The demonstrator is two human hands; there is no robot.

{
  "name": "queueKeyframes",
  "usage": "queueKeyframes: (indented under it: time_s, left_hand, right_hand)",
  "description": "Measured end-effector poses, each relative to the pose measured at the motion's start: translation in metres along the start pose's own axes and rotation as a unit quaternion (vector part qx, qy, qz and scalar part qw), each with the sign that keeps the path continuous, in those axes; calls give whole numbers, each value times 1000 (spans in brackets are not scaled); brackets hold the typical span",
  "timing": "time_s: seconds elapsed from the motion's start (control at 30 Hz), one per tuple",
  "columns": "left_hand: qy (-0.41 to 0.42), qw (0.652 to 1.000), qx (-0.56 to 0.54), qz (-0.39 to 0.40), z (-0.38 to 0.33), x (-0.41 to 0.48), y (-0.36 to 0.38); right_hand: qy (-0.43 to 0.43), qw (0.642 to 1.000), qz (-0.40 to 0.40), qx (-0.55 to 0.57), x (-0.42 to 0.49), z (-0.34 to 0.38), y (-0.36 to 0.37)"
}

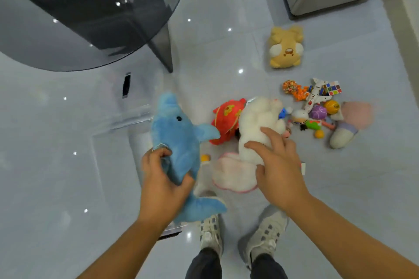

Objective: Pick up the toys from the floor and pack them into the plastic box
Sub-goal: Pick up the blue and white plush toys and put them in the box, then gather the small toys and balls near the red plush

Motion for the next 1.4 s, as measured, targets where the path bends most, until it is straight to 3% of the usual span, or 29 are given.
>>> queueKeyframes:
  time_s: [0.17,0.33,0.53,0.67,0.73,0.9,1.1,1.27,1.4]
  left_hand:
    - [-136,989,66,5,101,-35,-71]
    - [-170,979,102,46,190,-14,-74]
    - [-119,984,129,43,247,40,-57]
    - [-215,952,195,98,259,53,-42]
    - [-219,951,190,104,249,51,-35]
    - [-133,961,207,122,180,43,6]
    - [73,965,220,126,88,41,102]
    - [42,951,265,156,80,73,206]
    - [121,928,306,173,84,94,292]
  right_hand:
    - [-125,985,112,34,-11,116,64]
    - [-180,966,187,-18,1,176,155]
    - [-178,956,195,-124,49,190,240]
    - [-145,948,253,-124,63,176,266]
    - [-136,951,261,-91,58,164,260]
    - [-94,981,171,2,34,98,208]
    - [57,991,118,-23,16,-53,147]
    - [165,978,103,-77,22,-185,130]
    - [231,966,88,-73,35,-278,145]
Point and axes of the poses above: each hand's wrist, its own x-axis towards the middle knuckle, its own y-axis out of the palm, z = x × y, the point moved 4 cm from there along x, towards the middle knuckle, and after that the axes turned 3 degrees about z, right-handed, at the moved point
